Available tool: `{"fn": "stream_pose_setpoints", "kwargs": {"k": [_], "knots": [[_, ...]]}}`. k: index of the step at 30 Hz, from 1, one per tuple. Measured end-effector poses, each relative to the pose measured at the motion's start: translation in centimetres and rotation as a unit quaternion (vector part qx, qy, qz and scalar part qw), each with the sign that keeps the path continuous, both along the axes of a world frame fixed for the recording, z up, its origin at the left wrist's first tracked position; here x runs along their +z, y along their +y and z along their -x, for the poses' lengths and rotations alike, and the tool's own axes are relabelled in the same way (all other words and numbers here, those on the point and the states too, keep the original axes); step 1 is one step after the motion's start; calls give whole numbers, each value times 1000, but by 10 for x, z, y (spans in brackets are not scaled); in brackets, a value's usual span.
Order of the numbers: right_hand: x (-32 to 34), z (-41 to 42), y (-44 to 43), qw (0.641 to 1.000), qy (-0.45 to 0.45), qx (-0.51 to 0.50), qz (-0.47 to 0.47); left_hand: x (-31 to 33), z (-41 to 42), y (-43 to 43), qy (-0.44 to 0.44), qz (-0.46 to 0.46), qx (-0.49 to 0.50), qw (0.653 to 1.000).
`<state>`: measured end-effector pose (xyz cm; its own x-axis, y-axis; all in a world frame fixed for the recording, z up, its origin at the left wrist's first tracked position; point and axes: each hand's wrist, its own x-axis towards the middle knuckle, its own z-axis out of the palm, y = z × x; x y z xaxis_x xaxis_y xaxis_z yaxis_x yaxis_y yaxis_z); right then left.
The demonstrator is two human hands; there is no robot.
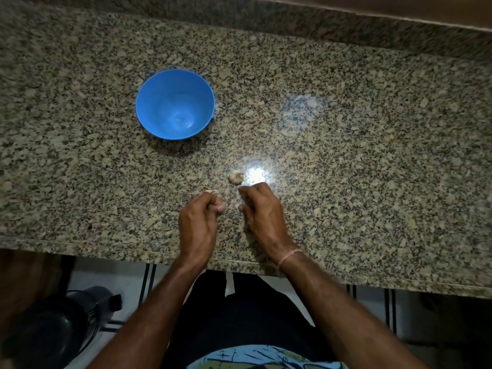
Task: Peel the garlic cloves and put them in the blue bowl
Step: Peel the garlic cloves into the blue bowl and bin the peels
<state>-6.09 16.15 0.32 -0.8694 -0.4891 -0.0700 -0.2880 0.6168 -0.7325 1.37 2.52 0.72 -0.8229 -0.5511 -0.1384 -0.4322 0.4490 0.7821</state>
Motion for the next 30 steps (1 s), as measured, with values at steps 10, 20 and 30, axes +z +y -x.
{"fn": "stream_pose_setpoints", "kwargs": {"k": [10,20,30], "knots": [[-12,2,-5,999,31,10,-9,6,-3,2,-26,-35,45,998],[-16,5,-18,990,118,-19,-73,8,-2,-2,-23,-58,49,997],[0,-4,-29,997,-55,-48,25,1,-21,-9,-38,-90,85,992]]}}
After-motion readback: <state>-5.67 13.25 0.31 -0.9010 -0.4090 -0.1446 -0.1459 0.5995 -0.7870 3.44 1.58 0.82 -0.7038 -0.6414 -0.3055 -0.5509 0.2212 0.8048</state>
